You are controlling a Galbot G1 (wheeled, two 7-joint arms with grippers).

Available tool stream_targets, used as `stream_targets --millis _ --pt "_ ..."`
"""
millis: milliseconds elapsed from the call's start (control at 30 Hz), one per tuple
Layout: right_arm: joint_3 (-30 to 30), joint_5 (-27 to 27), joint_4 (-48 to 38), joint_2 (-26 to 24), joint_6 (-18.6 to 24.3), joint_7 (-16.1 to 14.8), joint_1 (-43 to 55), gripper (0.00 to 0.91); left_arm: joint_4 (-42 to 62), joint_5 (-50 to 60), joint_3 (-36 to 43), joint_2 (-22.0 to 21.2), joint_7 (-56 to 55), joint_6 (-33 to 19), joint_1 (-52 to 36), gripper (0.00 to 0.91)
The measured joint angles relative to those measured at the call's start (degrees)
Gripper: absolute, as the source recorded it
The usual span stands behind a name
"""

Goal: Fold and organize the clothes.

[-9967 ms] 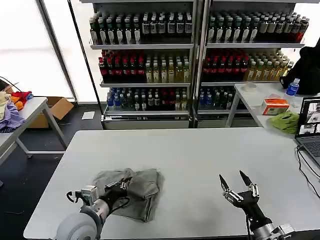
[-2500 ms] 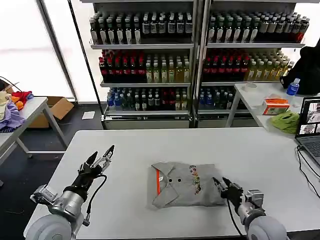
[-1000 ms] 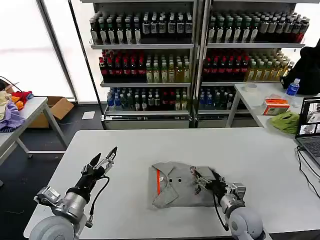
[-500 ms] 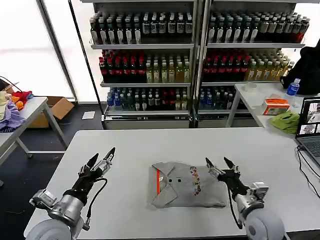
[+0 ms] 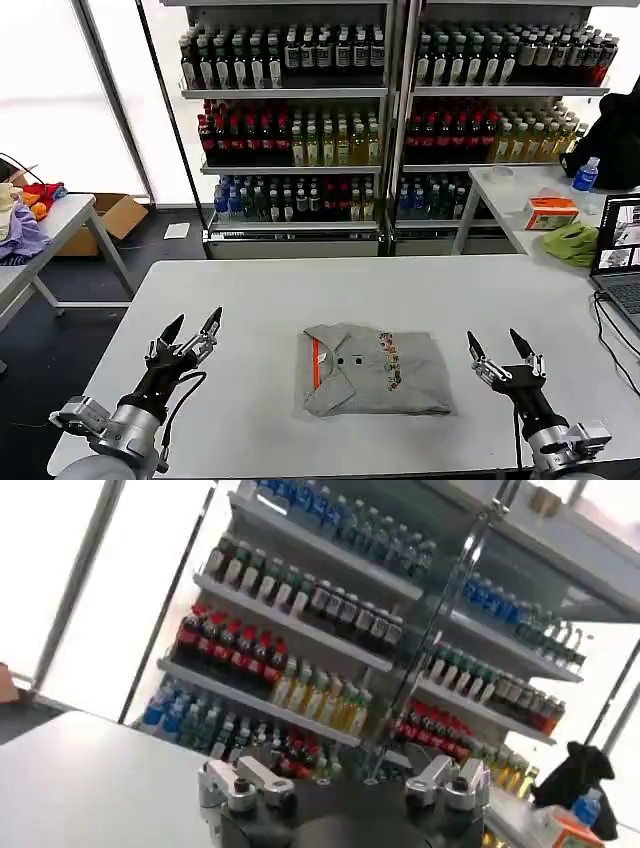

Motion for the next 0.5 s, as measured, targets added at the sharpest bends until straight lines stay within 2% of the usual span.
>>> stream_targets --millis 200,500 --pt "2.53 -0.37 -1.64 0.70 2.69 -1.54 -2.06 0.907 0.99 5.43 1.10 -0.44 1.42 -2.46 1.61 0.907" --pt "5.14 1.43 -4.30 0.66 3.47 -2.75 -3.53 0.907 1.53 11.53 2.13 -0.34 2.72 -6.14 3.86 0.907"
